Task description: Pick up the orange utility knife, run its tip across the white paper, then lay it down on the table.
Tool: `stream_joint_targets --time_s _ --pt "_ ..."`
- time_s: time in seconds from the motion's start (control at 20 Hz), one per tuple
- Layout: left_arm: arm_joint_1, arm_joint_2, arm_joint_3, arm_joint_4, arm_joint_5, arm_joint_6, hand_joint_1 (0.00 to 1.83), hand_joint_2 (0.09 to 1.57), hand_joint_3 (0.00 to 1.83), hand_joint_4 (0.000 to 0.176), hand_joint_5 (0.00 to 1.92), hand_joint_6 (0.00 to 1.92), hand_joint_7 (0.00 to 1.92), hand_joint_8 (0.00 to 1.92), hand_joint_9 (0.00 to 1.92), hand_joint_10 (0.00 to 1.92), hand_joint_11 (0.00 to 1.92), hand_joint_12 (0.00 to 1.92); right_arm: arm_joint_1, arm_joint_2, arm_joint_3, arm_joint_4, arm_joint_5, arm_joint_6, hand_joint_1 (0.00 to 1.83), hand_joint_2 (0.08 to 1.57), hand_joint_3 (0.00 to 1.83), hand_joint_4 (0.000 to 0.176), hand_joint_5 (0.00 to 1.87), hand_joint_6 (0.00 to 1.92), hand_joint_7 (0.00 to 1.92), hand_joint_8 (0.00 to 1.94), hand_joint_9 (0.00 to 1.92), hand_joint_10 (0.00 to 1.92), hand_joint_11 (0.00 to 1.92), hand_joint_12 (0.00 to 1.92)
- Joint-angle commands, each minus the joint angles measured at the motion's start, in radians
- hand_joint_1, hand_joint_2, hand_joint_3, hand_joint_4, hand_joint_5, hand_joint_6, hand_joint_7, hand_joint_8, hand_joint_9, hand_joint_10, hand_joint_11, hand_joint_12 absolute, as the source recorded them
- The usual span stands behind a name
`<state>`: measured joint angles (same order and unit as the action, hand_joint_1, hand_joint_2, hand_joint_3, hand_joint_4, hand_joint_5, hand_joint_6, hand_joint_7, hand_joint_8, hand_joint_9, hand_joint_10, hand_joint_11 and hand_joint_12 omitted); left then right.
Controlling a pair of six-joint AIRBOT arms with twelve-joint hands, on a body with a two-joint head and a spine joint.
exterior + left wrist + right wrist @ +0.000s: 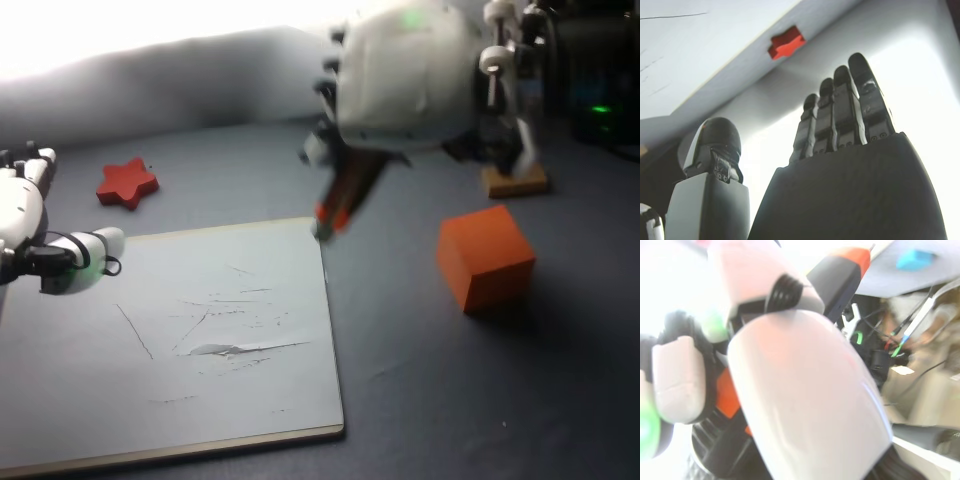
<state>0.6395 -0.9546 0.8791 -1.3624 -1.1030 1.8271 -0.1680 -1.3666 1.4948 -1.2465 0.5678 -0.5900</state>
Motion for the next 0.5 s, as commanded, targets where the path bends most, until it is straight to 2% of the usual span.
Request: stream_joint_targets --time_s 0.0,0.05,0.1,0.15,0.3,0.45 --pt "-0.009 0.021 0.016 0.064 -0.053 -0.005 0.23 1.30 0.00 0.031 0.01 0.00 0.09 0.00 0.16 0.00 0.00 0.65 -0.006 -0.004 0.011 0.148 0.075 -0.134 1.49 1.27 0.00 0.176 1.33 1.92 1.50 1.94 1.64 1.92 1.68 1.92" --pt "-0.009 0.024 0.023 0.058 -0.045 -0.005 0.22 1.30 0.00 0.028 0.02 0.00 0.11 0.00 0.17 0.01 0.00 0.68 -0.022 -0.017 0.019 0.252 0.095 -0.239 1.49 1.27 0.00 0.176 1.32 1.92 1.50 1.94 1.63 1.92 1.68 1.92" --pt "-0.006 0.033 0.035 0.055 -0.031 -0.005 0.20 1.30 0.00 0.027 0.02 0.00 0.11 0.00 0.17 0.00 0.00 0.66 -0.052 -0.039 0.030 0.403 0.145 -0.415 1.49 1.27 0.00 0.176 1.32 1.92 1.50 1.94 1.63 1.92 1.67 1.92" --pt "-0.003 0.041 0.044 0.053 -0.019 -0.005 0.21 1.30 0.00 0.028 0.02 0.00 0.10 0.00 0.15 0.00 0.00 0.62 -0.074 -0.056 0.044 0.476 0.206 -0.514 1.50 1.26 0.00 0.176 1.33 1.92 1.51 1.94 1.63 1.92 1.68 1.92" --pt "0.012 0.068 0.064 0.049 0.005 -0.023 0.22 1.30 0.00 0.030 0.02 0.00 0.10 0.00 0.15 0.00 0.00 0.59 -0.128 -0.106 0.078 0.566 0.335 -0.680 1.51 1.26 0.00 0.176 1.35 1.92 1.53 1.94 1.64 1.92 1.69 1.92" --pt "0.030 0.085 0.076 0.046 0.012 -0.050 0.21 1.30 0.00 0.027 0.03 0.00 0.10 0.00 0.17 0.01 0.00 0.64 -0.175 -0.166 0.137 0.573 0.466 -0.783 1.50 1.27 0.00 0.176 1.38 1.92 1.54 1.94 1.66 1.92 1.71 1.92"
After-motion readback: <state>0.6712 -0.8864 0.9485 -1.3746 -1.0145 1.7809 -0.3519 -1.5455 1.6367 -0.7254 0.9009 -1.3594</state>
